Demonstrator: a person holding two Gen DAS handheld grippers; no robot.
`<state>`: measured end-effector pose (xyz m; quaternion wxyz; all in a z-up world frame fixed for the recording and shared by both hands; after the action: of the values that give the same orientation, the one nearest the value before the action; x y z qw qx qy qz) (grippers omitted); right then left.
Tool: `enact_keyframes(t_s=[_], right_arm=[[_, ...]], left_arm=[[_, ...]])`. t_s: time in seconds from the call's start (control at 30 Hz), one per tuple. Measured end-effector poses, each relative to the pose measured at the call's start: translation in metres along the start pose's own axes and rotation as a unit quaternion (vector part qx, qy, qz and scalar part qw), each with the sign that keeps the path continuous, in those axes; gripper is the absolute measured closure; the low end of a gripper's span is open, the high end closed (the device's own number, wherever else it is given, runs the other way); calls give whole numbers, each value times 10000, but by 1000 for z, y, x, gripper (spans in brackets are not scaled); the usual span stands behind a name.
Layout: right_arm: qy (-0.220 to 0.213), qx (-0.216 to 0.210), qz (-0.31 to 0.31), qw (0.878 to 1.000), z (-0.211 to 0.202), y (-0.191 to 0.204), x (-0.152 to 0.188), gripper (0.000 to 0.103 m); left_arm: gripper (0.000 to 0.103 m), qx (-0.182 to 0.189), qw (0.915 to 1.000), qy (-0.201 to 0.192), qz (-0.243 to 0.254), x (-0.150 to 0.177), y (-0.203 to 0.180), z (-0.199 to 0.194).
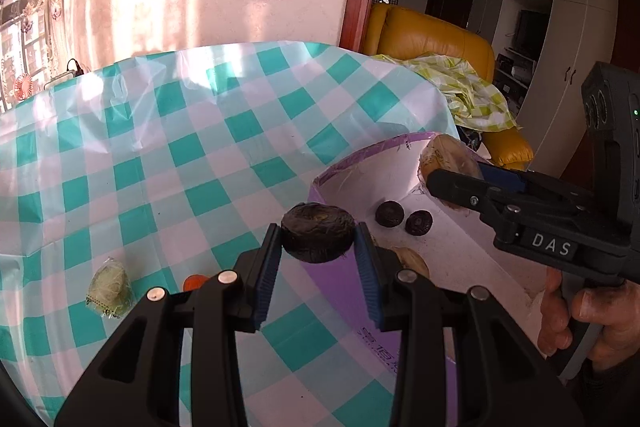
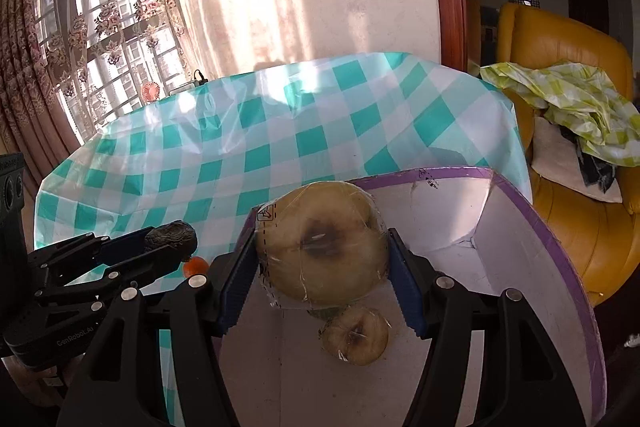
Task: Organize fruits
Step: 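Carry the plum and pale wrapped fruit into the white box with both tools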
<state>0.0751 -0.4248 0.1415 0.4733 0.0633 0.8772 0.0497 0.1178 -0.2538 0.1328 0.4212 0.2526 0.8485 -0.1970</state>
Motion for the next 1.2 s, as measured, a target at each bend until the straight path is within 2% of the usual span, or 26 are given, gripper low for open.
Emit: enact_keyframes(t_s=[0.17, 0.37, 0.53, 0.63, 0.7, 0.83, 0.93, 1.13, 1.2], right_arm=[[230, 151, 99, 9996, 12, -22, 5, 42], [551, 402, 230, 9974, 27, -45, 10, 42], [879, 393, 426, 9944, 43, -58, 19, 41], [1079, 343, 516, 9922, 51, -63, 23, 41], [1246, 234, 645, 9898, 59, -67, 26, 41], [1652, 328, 598, 9839, 75, -72, 37, 41], [1893, 302, 640, 9794, 84, -74, 44, 41], [1948, 363, 483, 9790, 86, -73, 48, 41], [2004, 415, 466, 9777, 88, -75, 50, 41]], left_arm=[[66, 162, 9987, 107, 467, -1, -35, 10], [66, 236, 9931, 455, 1058, 3, -65, 29], [66, 50, 9819, 948, 1636, 4, -81, 50], [66, 64, 9734, 1251, 1916, 7, -89, 62], [66, -95, 9643, 1436, 2222, 10, -94, 70], [66, -227, 9459, 1797, 2691, 17, -103, 81], [66, -309, 9273, 2108, 3079, 24, -112, 91], [66, -348, 8874, 2725, 3702, 43, -121, 113], [65, -401, 8797, 2873, 3768, 48, -119, 122]])
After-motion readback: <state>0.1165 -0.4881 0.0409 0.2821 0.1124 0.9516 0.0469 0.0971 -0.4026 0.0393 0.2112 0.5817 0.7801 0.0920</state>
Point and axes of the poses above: each gripper's, at about its wrist camera, not at the fingertips, and z roughly the way its jaws point, y to its left, x to its underside, the point moved 1 cm from there along z, roughly the way its jaws point, and after that the axes turned 4 degrees about -y, right-handed, at the moved point
